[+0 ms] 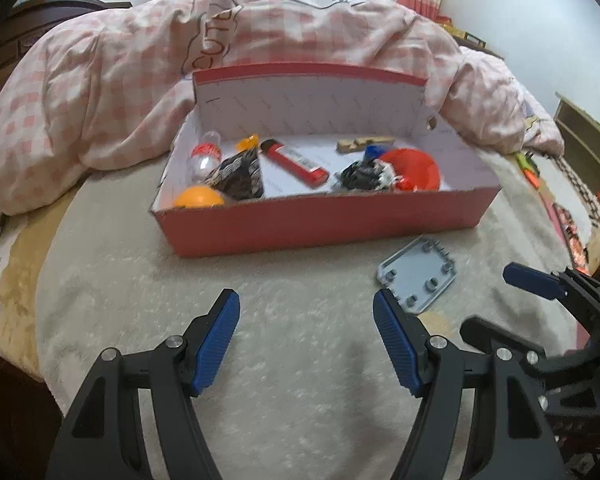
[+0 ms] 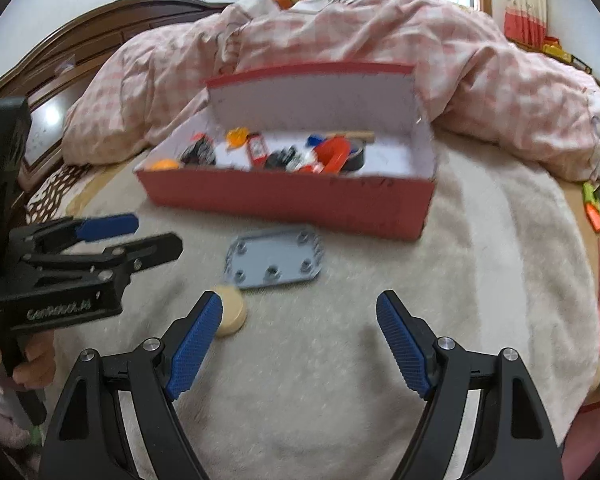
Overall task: Organize objects
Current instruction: 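Move both open tools back toward the grey plate and wooden disc, then grasp the wooden disc with the right tool while the left tool grasps the grey plate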
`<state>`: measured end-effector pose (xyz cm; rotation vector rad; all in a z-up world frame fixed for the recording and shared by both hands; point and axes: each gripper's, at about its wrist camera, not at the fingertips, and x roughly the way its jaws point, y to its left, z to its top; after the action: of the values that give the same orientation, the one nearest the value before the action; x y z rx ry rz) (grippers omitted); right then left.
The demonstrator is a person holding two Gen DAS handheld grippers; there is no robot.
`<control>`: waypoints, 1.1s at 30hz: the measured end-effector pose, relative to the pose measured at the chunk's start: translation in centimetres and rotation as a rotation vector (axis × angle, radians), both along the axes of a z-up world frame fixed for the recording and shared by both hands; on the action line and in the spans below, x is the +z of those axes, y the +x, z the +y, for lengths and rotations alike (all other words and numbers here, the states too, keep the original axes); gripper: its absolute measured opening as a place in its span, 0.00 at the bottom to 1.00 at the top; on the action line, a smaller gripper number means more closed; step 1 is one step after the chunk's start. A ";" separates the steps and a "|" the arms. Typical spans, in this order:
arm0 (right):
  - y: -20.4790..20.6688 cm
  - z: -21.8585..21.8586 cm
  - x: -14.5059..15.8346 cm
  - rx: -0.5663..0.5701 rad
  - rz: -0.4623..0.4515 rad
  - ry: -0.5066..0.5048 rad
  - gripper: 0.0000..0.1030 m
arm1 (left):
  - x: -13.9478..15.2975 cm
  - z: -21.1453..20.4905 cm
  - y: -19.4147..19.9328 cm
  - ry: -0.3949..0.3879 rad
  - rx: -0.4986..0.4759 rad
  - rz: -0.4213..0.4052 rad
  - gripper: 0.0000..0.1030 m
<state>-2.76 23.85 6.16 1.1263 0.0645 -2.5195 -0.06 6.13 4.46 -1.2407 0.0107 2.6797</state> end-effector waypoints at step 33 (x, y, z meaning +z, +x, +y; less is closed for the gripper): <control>0.2 3.8 -0.3 -0.120 0.032 0.022 0.32 | -0.4 3.4 -1.5 0.184 0.028 -0.122 0.68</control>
<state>-2.57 27.64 5.82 1.1305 0.0339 -2.6485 -1.57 9.53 4.10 -1.3513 -0.2657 2.5549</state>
